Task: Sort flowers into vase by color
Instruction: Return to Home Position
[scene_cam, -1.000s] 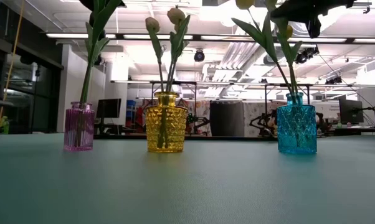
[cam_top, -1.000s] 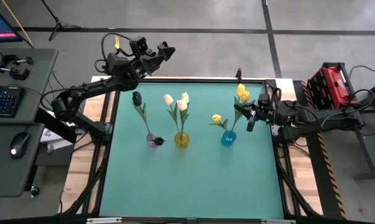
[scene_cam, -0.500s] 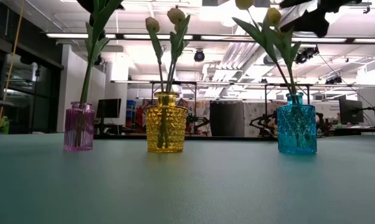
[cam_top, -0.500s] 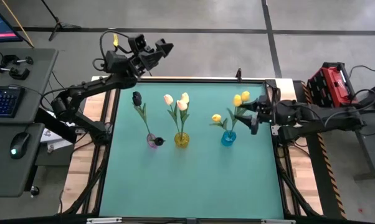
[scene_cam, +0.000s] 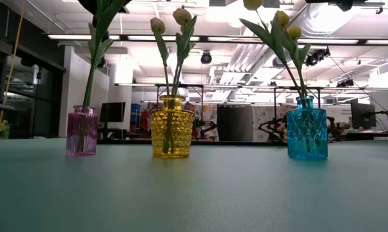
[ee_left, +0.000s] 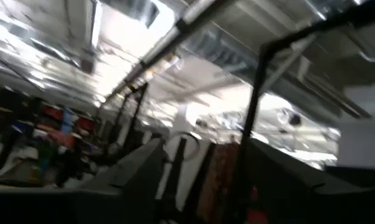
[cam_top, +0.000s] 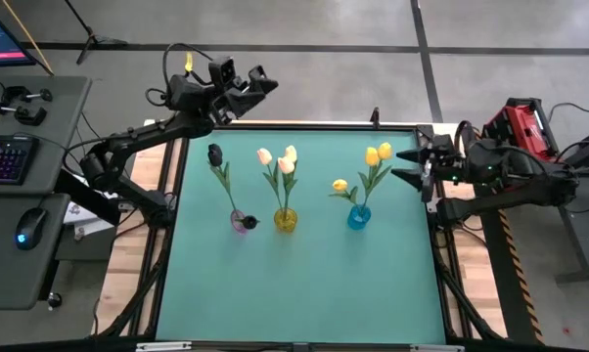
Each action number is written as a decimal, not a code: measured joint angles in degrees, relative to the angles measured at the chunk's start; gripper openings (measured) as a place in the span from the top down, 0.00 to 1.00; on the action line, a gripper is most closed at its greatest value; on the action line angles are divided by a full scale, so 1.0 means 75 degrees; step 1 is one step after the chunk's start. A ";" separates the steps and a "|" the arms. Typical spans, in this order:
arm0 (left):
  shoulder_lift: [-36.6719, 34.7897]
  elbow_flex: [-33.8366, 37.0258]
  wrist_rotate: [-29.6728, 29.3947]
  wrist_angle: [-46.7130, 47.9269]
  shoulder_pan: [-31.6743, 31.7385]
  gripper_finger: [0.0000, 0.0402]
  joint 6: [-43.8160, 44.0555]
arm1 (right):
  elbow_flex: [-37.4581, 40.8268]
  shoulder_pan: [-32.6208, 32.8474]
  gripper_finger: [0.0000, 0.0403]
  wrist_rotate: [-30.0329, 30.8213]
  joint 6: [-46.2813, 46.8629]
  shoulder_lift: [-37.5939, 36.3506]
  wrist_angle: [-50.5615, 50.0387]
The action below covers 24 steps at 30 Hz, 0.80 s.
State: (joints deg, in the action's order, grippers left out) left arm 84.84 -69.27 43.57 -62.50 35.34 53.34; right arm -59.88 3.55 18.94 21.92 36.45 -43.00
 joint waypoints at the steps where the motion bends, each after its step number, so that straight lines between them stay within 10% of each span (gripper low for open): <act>1: -0.0063 0.0002 0.0187 0.0063 -0.0055 0.48 -0.0015 | -0.0013 0.0000 0.38 -0.0002 -0.0023 -0.0022 -0.0063; 9: -0.1483 0.0002 0.0715 0.3379 -0.1415 0.96 -0.2453 | -0.0014 0.0000 0.90 -0.0047 0.0043 -0.0019 -0.0639; 17: -0.3175 0.0028 -0.2760 0.9157 -0.3729 1.00 -0.5707 | -0.0014 -0.0003 0.99 -0.0090 0.0016 -0.0021 -0.0325; 24: -0.4312 0.2305 -0.4812 0.6783 -0.5300 1.00 -0.5476 | -0.0014 -0.0003 1.00 -0.0099 0.0016 -0.0019 0.0021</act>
State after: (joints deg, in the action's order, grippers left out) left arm 52.50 -51.98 7.49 -11.62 -4.41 12.27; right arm -59.99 3.53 18.20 22.04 36.31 -42.84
